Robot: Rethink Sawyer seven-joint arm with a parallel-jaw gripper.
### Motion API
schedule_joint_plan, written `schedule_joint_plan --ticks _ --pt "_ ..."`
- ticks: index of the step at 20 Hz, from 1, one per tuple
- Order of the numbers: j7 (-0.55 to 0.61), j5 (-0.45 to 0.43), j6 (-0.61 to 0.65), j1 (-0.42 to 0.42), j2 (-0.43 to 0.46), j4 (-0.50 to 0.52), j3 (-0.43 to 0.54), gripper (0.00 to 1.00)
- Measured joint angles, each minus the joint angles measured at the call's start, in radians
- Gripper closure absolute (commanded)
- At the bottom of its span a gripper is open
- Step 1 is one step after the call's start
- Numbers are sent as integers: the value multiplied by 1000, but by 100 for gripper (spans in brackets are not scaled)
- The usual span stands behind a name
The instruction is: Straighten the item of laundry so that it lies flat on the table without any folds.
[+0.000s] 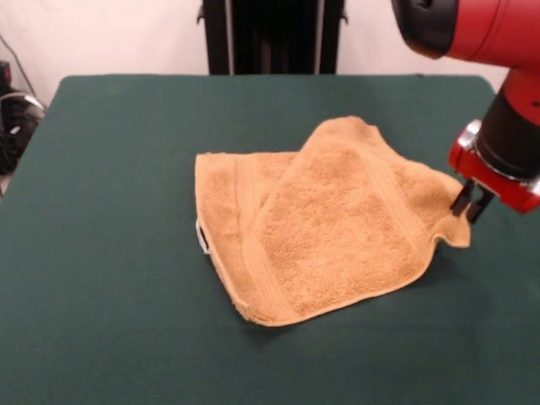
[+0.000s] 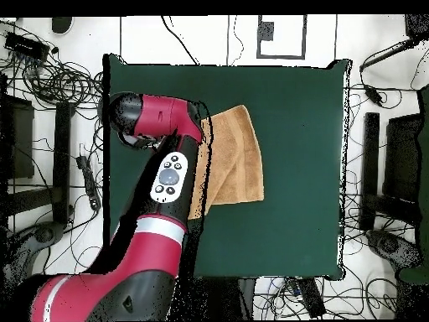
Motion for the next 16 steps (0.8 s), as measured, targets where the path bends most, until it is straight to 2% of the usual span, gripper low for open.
schedule_joint_plan --ticks 16 --pt "1 0 4 0 -29 -35 0 100"
